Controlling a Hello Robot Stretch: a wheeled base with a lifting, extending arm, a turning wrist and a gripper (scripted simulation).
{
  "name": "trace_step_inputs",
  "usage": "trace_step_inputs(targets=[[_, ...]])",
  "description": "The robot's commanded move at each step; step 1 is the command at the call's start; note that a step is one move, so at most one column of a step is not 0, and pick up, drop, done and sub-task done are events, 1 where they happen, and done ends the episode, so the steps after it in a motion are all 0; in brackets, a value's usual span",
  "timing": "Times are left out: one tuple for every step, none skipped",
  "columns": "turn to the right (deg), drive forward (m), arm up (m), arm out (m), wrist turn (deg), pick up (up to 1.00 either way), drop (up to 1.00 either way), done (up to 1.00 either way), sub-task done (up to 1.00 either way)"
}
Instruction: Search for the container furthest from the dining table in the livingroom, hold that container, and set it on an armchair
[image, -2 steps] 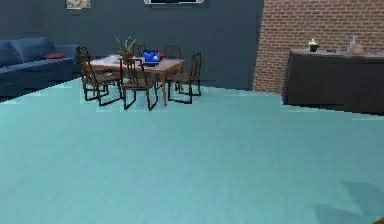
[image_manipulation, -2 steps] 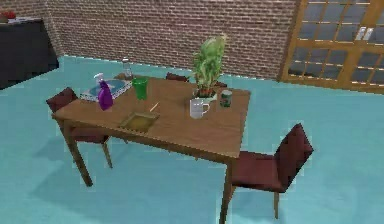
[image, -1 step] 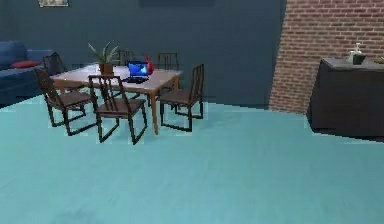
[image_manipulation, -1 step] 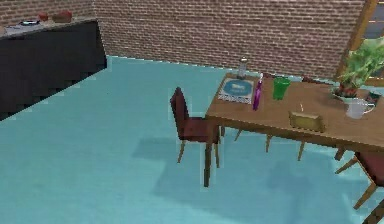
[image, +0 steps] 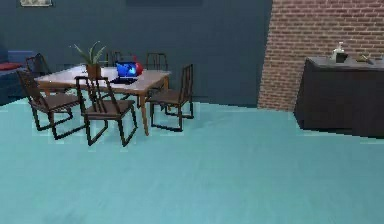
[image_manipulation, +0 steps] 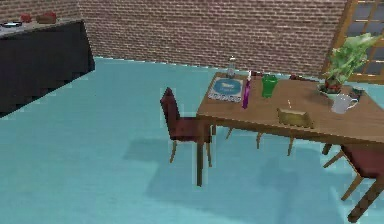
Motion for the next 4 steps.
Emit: trace_step_inputs(targets=[[0.0, 1.00, 0.00, 0.00, 0.0, 0.00, 0.00, 0.00, 0.00], [0.0, 0.65, 0.00, 0.00, 0.0, 0.00, 0.00, 0.00, 0.00], [-27.0, 0.00, 0.00, 0.00, 0.0, 0.00, 0.00, 0.00, 0.00], [0.0, 0.15, 0.00, 0.00, 0.0, 0.00, 0.00, 0.00, 0.00]])
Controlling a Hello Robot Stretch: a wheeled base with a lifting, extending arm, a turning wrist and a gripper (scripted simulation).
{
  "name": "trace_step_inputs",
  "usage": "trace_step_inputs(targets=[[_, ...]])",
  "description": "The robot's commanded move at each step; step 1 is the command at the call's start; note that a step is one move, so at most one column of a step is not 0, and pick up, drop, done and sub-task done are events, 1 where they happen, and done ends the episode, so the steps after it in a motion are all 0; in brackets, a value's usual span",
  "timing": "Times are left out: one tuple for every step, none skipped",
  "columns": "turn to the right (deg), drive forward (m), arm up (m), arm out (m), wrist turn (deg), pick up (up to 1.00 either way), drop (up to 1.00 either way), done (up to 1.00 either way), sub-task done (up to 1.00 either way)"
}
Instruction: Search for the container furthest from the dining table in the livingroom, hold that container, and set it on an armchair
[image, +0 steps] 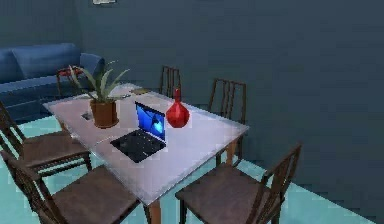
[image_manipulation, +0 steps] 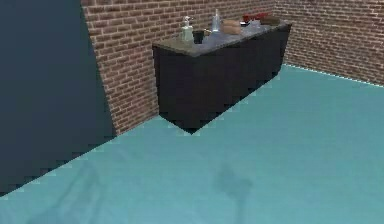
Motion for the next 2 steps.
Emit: trace_step_inputs(targets=[[-45.0, 0.00, 0.00, 0.00, 0.0, 0.00, 0.00, 0.00, 0.00], [-45.0, 0.00, 0.00, 0.00, 0.0, 0.00, 0.00, 0.00, 0.00]])
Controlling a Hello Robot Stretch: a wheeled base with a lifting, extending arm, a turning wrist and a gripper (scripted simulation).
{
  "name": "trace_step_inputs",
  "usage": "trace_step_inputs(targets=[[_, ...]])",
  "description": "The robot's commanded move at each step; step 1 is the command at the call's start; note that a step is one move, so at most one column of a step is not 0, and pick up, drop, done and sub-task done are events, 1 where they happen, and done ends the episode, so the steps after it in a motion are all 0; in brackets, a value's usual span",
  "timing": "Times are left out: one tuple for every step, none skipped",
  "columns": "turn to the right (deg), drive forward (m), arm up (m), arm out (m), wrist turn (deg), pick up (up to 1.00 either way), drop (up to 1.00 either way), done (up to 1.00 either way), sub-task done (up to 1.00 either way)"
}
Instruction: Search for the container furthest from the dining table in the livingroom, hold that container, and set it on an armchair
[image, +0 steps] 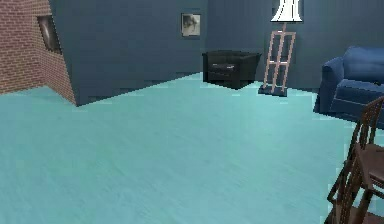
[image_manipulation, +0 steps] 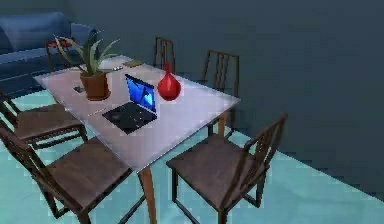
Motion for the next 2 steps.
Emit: trace_step_inputs(targets=[[0.0, 0.85, 0.00, 0.00, 0.0, 0.00, 0.00, 0.00, 0.00], [39.0, 0.00, 0.00, 0.00, 0.0, 0.00, 0.00, 0.00, 0.00]])
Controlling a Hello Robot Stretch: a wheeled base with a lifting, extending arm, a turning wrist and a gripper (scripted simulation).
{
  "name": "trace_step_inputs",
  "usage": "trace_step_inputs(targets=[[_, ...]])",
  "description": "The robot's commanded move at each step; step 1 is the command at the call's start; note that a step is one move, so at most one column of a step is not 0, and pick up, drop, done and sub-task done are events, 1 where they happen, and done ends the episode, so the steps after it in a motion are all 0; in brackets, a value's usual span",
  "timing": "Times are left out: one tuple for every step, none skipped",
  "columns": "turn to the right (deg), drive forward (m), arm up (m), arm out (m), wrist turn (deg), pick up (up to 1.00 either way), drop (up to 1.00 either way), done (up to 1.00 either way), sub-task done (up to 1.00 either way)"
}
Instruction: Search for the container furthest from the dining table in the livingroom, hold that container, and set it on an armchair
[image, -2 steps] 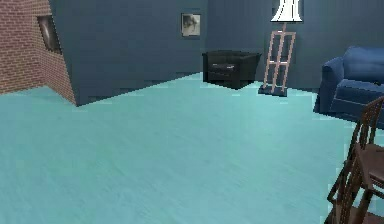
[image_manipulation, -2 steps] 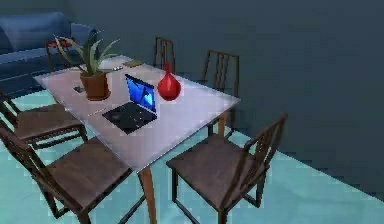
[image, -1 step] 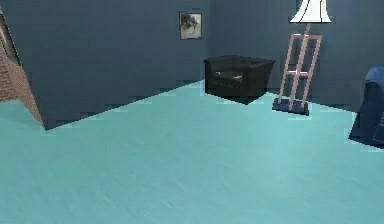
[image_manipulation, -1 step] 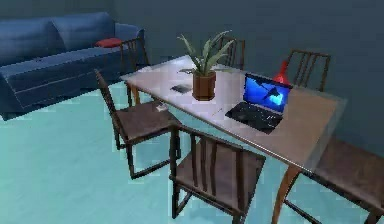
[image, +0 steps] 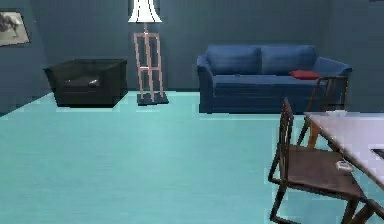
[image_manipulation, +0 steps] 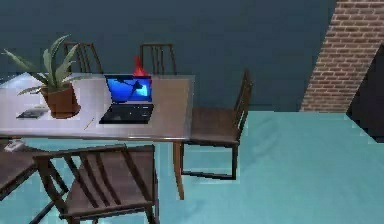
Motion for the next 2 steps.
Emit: trace_step_inputs(targets=[[0.0, 1.00, 0.00, 0.00, 0.0, 0.00, 0.00, 0.00, 0.00], [0.0, 0.65, 0.00, 0.00, 0.0, 0.00, 0.00, 0.00, 0.00]])
